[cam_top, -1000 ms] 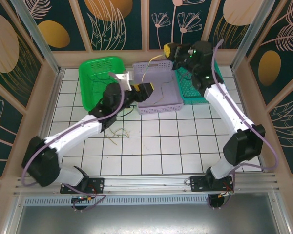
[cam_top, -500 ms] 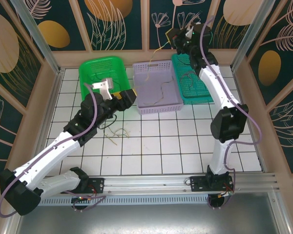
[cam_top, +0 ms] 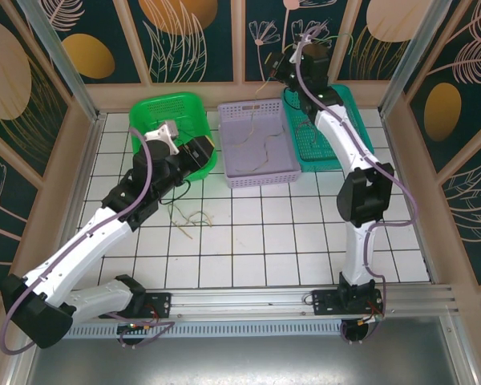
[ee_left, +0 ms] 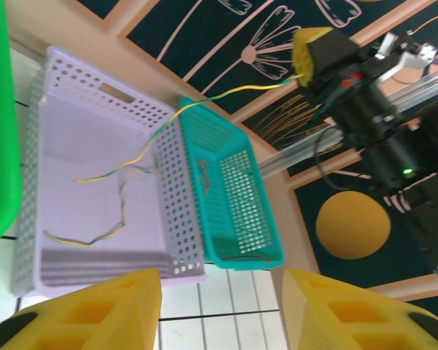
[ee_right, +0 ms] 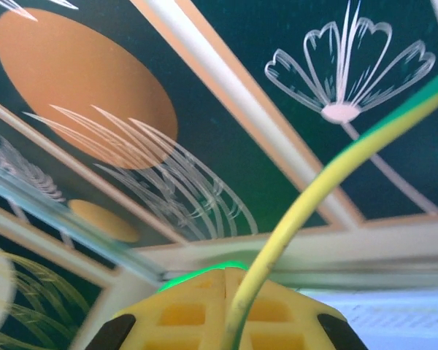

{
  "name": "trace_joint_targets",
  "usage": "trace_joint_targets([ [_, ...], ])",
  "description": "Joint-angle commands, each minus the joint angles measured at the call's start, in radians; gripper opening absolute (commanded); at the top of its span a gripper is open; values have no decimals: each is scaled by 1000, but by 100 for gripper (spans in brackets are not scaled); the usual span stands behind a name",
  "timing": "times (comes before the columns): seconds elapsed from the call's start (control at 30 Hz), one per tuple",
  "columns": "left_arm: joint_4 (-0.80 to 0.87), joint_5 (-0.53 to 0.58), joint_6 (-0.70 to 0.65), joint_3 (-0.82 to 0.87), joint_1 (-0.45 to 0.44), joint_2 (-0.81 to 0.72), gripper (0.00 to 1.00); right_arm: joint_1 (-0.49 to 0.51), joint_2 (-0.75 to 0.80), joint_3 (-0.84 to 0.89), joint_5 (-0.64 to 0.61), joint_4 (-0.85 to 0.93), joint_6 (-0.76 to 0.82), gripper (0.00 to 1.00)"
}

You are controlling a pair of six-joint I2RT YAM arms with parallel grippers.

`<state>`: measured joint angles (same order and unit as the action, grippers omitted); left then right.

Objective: Untangle the cables

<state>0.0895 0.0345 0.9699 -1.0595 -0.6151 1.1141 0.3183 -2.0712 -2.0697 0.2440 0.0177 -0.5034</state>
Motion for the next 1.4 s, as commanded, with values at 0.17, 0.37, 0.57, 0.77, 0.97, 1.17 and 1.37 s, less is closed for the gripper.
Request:
trace_joint_targets([
  [0.17, -1, -24, 36, 4, 3, -31, 43, 61, -109, 22, -232, -103, 449, 0],
  [0.37, 13, 0, 56, 57, 3, -88, 42, 148, -102, 147, -174, -35, 520, 0],
  [0.57, 17, 0, 56, 70, 3, -101, 42, 185, -61, 232, -32, 108, 367, 0],
  [0.77, -5, -28, 50, 69, 3, -76, 42, 180, -78, 277, 80, 192, 194, 0],
  [0.97, -7, -35, 46, 70, 3, -75, 41, 179, -133, 254, 214, 270, 97, 0],
  [1.17, 1, -26, 46, 81, 2, -98, 41, 189, -175, 223, 301, 314, 70, 0],
  [1.37, -3, -22, 53, 108, 3, -106, 40, 180, -265, 140, 373, 400, 39, 0],
])
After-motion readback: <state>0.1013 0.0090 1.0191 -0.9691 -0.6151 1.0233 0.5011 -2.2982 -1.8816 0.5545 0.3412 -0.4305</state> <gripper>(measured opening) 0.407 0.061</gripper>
